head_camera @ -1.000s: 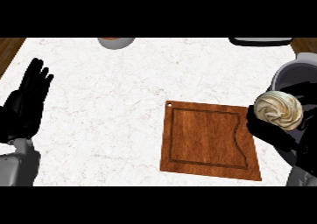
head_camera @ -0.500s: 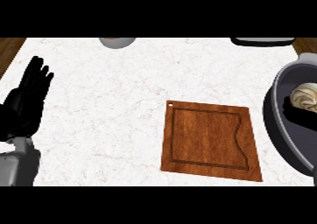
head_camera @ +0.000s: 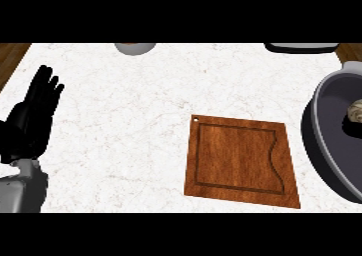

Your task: Pick the cupcake from the cutting board and place it in the pot

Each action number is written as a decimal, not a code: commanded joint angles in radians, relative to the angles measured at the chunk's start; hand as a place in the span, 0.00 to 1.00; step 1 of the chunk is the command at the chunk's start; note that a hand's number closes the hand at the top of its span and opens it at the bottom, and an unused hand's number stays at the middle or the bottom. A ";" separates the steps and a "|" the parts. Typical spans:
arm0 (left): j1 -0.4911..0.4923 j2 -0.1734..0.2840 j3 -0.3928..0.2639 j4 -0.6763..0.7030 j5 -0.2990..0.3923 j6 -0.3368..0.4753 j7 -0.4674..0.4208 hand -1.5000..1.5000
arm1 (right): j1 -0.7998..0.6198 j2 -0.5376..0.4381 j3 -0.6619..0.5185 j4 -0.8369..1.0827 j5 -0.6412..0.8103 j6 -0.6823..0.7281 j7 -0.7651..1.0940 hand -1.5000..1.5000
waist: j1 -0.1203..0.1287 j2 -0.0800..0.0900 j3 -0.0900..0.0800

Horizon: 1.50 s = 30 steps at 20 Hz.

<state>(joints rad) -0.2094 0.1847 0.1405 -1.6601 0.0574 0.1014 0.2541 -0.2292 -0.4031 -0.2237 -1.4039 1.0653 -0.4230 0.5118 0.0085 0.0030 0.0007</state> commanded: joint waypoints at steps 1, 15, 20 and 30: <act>-0.018 -0.047 -0.036 0.024 -0.044 0.045 -0.020 0.50 | -0.048 -0.028 -0.054 0.209 -0.068 -0.056 -0.118 1.00 | -0.004 0.000 0.000; 0.002 -0.015 -0.012 -0.027 -0.011 0.012 0.026 0.50 | -0.217 0.011 -0.295 0.495 -0.632 0.066 -0.605 0.00 | -0.002 -0.001 0.003; 0.047 -0.025 -0.011 0.000 -0.011 -0.006 -0.042 0.50 | -0.177 0.051 -0.394 0.458 -0.792 0.066 -0.754 0.00 | -0.008 -0.003 0.001; -0.051 0.021 0.042 0.077 0.002 -0.014 -0.018 0.50 | 0.008 -0.084 -0.523 0.317 -1.033 0.303 -0.719 0.00 | -0.018 -0.004 -0.001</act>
<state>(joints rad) -0.2054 0.1882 0.1611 -1.6434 0.0569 0.0906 0.2418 -0.2730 -0.4423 -0.7042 -1.0431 0.1113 -0.1876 -0.2192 -0.0063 -0.0011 0.0004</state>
